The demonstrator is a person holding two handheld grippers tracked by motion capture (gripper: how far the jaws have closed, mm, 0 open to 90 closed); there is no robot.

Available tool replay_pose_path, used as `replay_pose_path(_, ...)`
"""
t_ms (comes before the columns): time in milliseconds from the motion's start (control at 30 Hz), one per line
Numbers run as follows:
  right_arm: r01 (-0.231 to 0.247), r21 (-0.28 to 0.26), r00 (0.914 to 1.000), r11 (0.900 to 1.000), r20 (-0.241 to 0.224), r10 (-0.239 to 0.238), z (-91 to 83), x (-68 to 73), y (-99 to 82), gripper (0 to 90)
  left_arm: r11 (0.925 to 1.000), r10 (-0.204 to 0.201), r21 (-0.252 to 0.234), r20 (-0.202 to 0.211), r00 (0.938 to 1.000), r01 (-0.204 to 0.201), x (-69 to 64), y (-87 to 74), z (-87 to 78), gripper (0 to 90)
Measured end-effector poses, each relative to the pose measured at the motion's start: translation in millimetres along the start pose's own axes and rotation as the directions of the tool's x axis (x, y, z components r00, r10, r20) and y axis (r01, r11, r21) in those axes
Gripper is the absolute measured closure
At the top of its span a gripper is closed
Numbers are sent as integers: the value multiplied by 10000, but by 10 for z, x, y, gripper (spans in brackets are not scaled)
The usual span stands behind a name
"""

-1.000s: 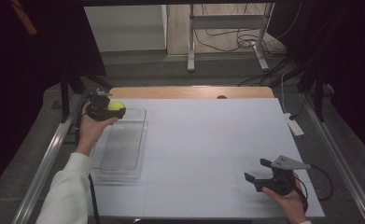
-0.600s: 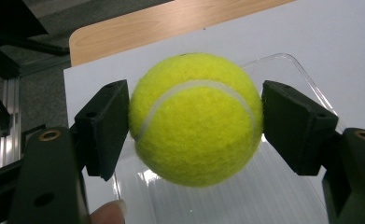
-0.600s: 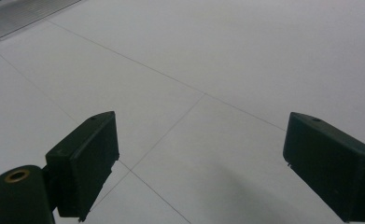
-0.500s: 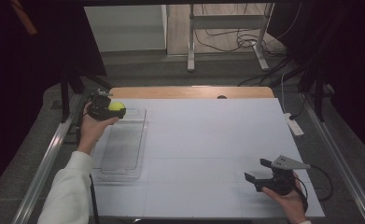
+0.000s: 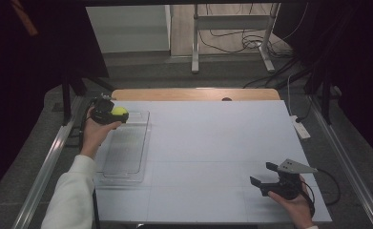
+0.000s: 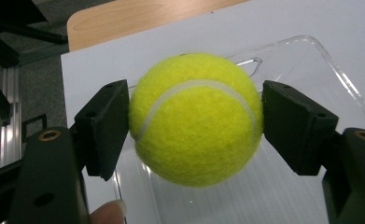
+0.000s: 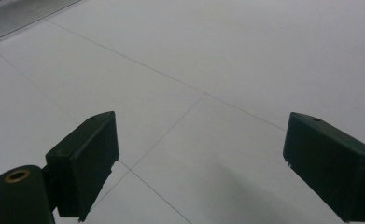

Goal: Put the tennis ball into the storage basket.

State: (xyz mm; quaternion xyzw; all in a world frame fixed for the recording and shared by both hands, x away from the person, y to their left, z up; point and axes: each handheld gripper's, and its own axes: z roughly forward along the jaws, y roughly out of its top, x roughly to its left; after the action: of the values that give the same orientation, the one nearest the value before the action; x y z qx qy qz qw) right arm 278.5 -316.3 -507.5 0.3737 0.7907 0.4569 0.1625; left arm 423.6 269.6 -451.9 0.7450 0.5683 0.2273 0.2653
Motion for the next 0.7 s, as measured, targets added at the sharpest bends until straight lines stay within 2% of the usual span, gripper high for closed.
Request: replay_pose_path(700, -5, 26, 10000, 10000, 0, 5, 5, -4, -4, 107, 9991, 19, 414, -73, 10000, -16, 22, -75, 116, 271)
